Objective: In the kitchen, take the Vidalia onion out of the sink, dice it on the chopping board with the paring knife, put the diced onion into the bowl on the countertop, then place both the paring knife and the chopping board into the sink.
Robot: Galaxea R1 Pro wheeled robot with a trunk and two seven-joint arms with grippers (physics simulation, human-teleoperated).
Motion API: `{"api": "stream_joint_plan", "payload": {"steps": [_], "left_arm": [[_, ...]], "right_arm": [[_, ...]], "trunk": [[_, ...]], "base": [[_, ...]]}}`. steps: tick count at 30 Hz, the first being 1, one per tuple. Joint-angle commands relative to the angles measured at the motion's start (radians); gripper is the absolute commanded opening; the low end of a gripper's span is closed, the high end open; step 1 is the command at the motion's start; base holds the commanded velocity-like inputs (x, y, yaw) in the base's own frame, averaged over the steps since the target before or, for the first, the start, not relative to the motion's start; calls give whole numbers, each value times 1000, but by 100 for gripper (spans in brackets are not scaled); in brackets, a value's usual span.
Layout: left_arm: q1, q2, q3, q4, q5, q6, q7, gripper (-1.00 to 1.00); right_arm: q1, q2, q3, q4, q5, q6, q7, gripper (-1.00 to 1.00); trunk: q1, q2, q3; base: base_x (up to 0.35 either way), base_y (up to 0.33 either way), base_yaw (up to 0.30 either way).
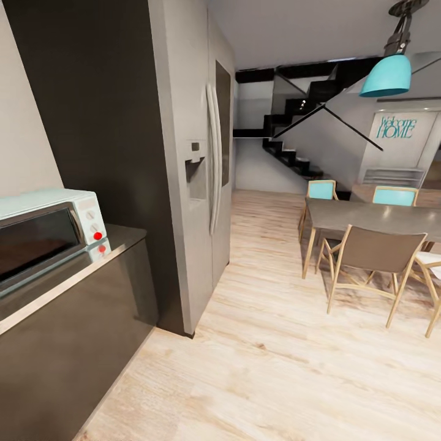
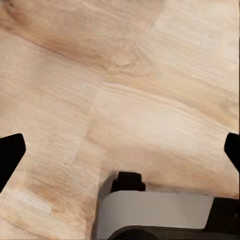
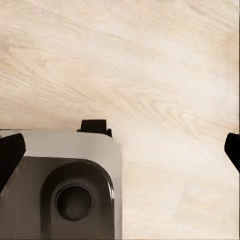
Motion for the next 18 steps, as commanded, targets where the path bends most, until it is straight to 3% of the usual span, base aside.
{"api": "stream_joint_plan", "payload": {"steps": [1,6,7,9,10,15,16,18], "left_arm": [[5,-2,1,-29,0,-2,2,100],[4,-8,1,-170,0,-5,2,100],[4,-10,1,-286,0,-13,3,100],[4,-11,1,-351,0,-23,4,100],[4,-17,1,-473,1,-33,6,100],[4,-29,0,-607,2,-36,7,100],[4,-44,0,-702,2,-35,6,100],[4,-50,0,-791,2,-33,5,100]], "right_arm": [[0,-5,0,-26,0,-3,-3,100],[0,-19,0,-157,0,-3,-5,100],[0,-23,1,-256,-1,-8,-4,100],[0,-24,0,-292,-2,-33,-3,100],[0,-25,0,-370,-2,-134,-5,100],[0,-25,0,-519,-1,-208,-7,100],[0,-25,-1,-617,-2,-224,-8,100],[0,-25,-2,-712,-4,-227,-9,100]], "trunk": [[0,0,-1],[0,0,-1],[0,0,-1],[0,0,-1],[0,0,-1],[0,0,-1],[0,0,-1],[0,0,-1]], "base": [[0,0,0],[0,0,0],[0,0,0],[0,0,0],[0,0,0],[0,0,0],[0,0,0],[0,0,0]]}}
